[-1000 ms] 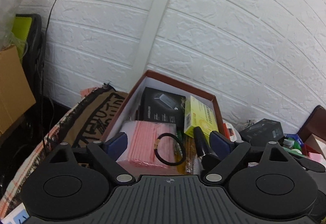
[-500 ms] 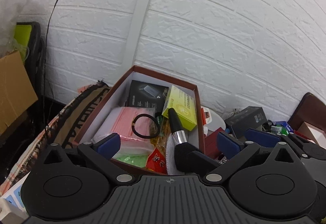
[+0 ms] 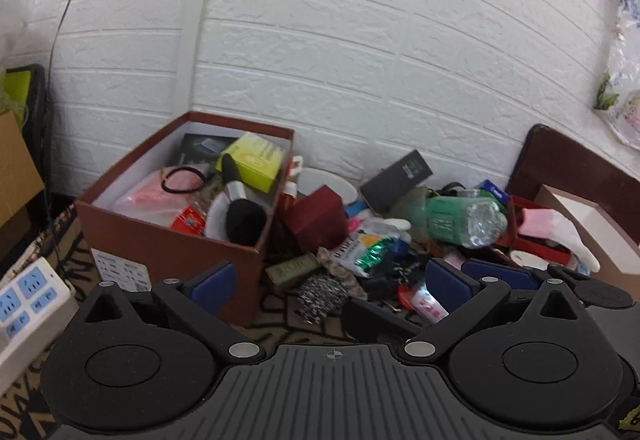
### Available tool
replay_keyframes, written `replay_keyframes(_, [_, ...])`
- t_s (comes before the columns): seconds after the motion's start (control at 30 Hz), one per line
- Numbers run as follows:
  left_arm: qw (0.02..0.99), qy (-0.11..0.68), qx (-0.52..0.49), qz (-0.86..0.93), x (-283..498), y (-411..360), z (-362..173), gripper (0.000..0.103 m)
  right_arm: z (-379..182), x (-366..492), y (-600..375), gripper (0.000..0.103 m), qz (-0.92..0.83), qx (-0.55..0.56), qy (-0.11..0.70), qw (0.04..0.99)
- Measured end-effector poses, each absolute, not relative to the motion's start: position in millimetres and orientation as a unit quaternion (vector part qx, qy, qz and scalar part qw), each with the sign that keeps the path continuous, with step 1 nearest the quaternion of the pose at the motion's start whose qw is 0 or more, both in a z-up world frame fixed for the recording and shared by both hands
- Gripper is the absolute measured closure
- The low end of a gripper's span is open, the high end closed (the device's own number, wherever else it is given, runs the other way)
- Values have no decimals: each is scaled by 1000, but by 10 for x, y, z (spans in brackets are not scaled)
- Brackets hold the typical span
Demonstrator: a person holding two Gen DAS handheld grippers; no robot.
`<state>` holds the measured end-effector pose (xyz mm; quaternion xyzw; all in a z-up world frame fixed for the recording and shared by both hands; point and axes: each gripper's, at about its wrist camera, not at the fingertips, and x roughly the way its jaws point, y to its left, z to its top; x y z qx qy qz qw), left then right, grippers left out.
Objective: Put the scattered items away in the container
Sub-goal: 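Move the empty left gripper back toward the pile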
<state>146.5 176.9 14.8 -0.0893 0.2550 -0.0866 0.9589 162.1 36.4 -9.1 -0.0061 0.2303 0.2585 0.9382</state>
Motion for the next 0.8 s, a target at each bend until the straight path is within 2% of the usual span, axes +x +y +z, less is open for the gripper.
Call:
replay_keyframes(0.37, [927,314,-120,-167,1278,910,-496,0,-601,1160,-703,0,176,13,248,953])
replay_keyframes(0.63, [915,331,-104,-204,1246,541,-646,0,-931,981,-1402,0,96,36,276,956])
replay_keyframes(0.7, [913,333,-92,-216,1249,421,-656,2,-987,963,-1518,1,76,26,278,957])
replay_keyframes(0.8, [908,335,-73,-240,1271,229,-689,11,-1040,953,-1680,5,54,21,279,958])
